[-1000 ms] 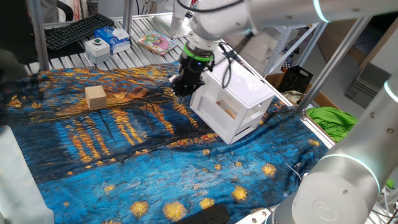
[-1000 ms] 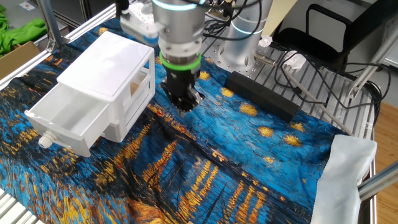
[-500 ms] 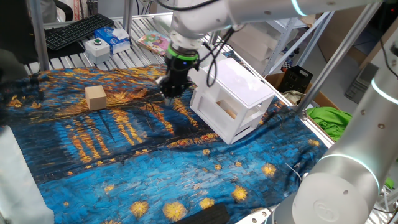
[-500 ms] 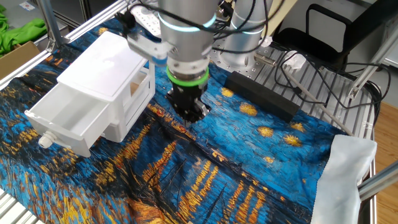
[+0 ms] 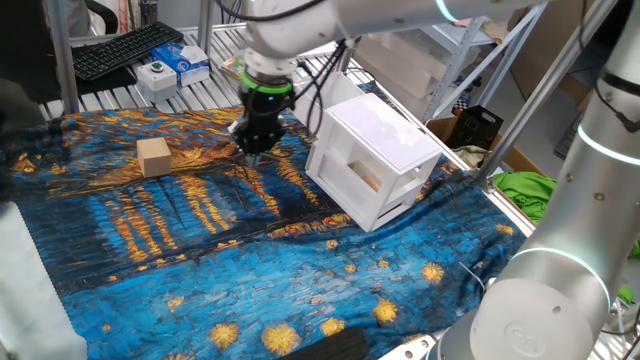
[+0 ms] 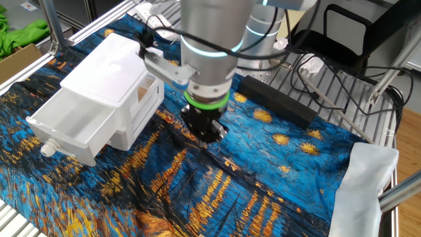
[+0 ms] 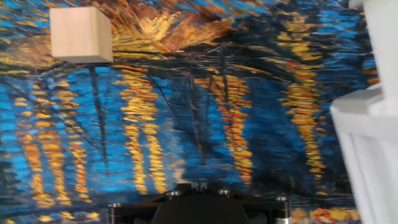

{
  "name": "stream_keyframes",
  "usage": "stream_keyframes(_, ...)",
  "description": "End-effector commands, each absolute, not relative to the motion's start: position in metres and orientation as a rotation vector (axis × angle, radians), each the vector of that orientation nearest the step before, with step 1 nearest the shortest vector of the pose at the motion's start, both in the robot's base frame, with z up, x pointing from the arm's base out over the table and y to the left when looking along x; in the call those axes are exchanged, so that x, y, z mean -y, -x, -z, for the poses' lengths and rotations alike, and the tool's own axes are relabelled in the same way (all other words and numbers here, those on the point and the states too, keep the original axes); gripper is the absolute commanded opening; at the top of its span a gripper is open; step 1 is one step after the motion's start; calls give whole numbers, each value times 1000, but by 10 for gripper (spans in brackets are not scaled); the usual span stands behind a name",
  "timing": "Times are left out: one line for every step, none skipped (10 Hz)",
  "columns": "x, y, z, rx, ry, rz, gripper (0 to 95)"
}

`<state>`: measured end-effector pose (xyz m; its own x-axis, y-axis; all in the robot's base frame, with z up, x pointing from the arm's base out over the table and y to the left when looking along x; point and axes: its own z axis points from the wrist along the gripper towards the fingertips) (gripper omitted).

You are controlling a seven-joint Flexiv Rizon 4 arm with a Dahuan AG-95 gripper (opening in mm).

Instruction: Put things in the drawer

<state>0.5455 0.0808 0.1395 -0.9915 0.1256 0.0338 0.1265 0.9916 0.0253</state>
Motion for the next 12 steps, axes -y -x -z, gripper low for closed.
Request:
stream_keyframes(-85, -549, -137, 3102, 204, 37, 0)
stream_keyframes(-90, -554, -134, 3098, 206, 32, 0)
stream_keyframes(-94, -556, -132, 3097, 216, 31, 0)
stream_keyframes(-98, -559, -129, 3097, 224, 28, 0)
stream_keyframes(-101, -561, -128, 3096, 226, 28, 0)
stream_keyframes(-103, -563, -126, 3093, 224, 26, 0)
stream_keyframes(-103, -564, -126, 3085, 205, 21, 0)
stream_keyframes(-102, -565, -127, 3084, 209, 21, 0)
stream_keyframes(-102, -565, -127, 3084, 213, 22, 0)
stream_keyframes(-102, -565, -127, 3084, 213, 23, 0)
stream_keyframes(-102, -565, -127, 3084, 210, 27, 0)
stream_keyframes(-102, -565, -127, 3106, 213, 35, 0)
